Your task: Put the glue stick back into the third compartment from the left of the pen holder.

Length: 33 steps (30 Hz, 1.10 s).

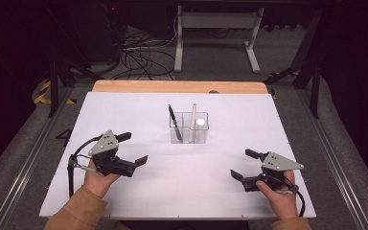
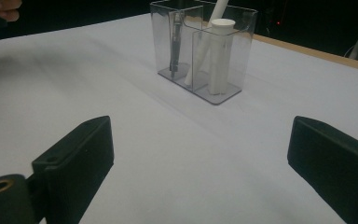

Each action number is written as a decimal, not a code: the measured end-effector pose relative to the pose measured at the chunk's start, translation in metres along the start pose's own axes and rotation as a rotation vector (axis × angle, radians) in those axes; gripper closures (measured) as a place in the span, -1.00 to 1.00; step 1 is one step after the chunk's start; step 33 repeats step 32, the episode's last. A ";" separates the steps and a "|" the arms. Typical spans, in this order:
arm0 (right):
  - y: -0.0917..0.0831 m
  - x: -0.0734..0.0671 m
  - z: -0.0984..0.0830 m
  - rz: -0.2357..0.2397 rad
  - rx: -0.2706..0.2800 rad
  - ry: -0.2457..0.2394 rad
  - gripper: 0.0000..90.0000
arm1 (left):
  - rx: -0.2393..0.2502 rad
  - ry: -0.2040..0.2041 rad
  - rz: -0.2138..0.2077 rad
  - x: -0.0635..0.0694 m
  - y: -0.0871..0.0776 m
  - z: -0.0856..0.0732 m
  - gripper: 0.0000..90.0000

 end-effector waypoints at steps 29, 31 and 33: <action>0.004 0.002 -0.017 -0.011 -0.029 0.006 -0.87 | -0.056 -0.084 0.051 0.007 -0.026 -0.068 -0.99; 0.004 0.003 -0.017 -0.014 -0.030 0.008 -0.87 | -0.050 -0.109 0.046 0.008 -0.026 -0.067 -0.99; 0.004 0.003 -0.017 -0.014 -0.029 0.009 -0.87 | -0.053 -0.109 0.047 0.008 -0.027 -0.068 -0.99</action>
Point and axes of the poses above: each handheld gripper's, and its own axes: y roughly forward along the jaws, z roughly out of its top, x roughly to its right, the point moved 10 cm from there along y, roughly forward along the jaws, and after that the axes turned 15 degrees about y, right-handed, at the moved point
